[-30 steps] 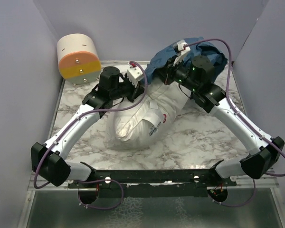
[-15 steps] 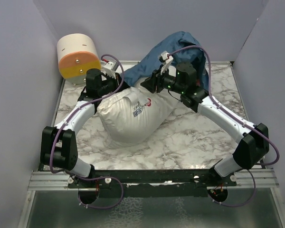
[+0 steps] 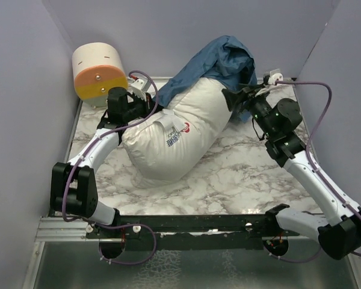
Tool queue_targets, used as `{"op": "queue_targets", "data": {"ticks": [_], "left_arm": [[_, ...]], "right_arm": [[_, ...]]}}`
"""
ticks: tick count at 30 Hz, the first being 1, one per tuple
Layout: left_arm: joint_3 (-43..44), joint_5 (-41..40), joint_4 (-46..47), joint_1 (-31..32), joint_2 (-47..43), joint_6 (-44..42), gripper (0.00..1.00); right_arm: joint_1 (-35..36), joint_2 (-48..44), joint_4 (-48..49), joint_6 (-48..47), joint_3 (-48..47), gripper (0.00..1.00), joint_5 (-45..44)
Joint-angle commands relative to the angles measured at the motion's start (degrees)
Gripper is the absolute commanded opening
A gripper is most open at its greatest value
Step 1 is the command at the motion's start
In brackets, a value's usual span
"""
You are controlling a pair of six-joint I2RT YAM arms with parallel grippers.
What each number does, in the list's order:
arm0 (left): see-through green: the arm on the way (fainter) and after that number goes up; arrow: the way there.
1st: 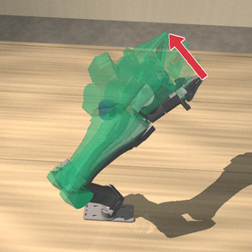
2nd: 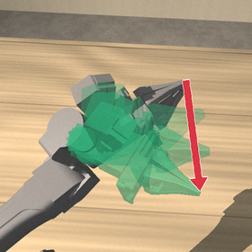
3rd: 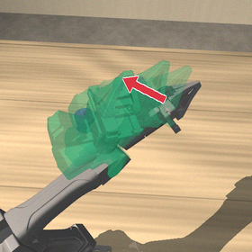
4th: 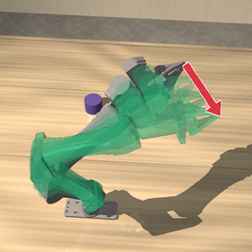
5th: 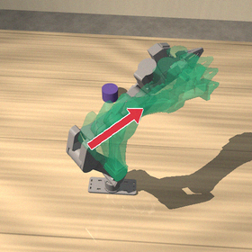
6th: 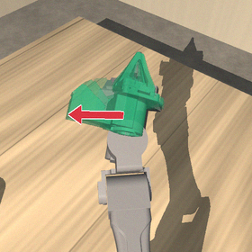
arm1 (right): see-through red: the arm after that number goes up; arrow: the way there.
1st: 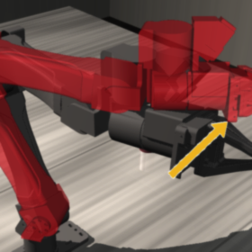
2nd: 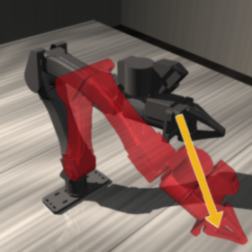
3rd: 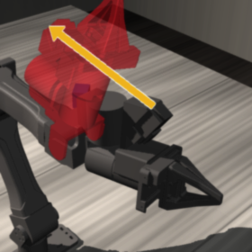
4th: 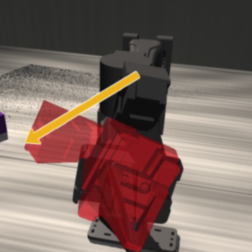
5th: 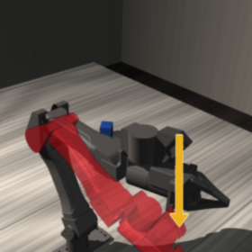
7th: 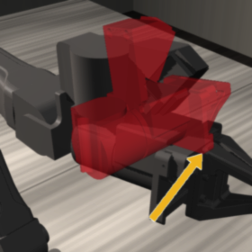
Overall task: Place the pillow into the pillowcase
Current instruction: Stuff the pillow into the pillowcase.
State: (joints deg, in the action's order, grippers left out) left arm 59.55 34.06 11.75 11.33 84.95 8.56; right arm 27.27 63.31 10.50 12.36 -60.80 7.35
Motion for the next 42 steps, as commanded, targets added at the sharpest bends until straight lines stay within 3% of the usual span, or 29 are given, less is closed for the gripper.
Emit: {"op": "queue_targets", "data": {"ticks": [1,7,15,29,32,37,42], "left_arm": [[-3.29,-3.81,-7.62,0.3,-1.02,-4.05,0.0],[-3.59,-3.68,-7.55,0.34,-1.78,-4.49,0.0],[-3.53,-3.23,-7.48,0.35,-2.29,-4.45,0.0],[-3.68,-2.0,-6.81,0.31,-2.3,-3.89,0.0],[-3.77,-2.22,-6.85,0.35,-2.55,-4.2,0.0],[-3.6,-2.49,-7.16,0.31,-2.69,-4.51,0.0],[-3.38,-4.12,-7.98,0.31,-3.06,-5.26,0.0]], "right_arm": [[-4.61,4.9,1.72,-0.67,7.43,0.57,-15.29],[-4.68,10.73,4.55,-4.64,8.77,0.54,-15.95],[-4.69,16.1,8.86,-8.54,7.82,0.55,-25.16],[-4.59,27.58,19.95,-16.78,-1.45,0.51,-23.42],[-4.59,29.32,20.9,-18.87,-2.94,0.4,-24.62],[-4.63,28.16,19.71,-19.86,-2.76,0.04,-22.14],[-4.59,20.58,18.25,-17.37,1.48,0.01,-9.35]]}}
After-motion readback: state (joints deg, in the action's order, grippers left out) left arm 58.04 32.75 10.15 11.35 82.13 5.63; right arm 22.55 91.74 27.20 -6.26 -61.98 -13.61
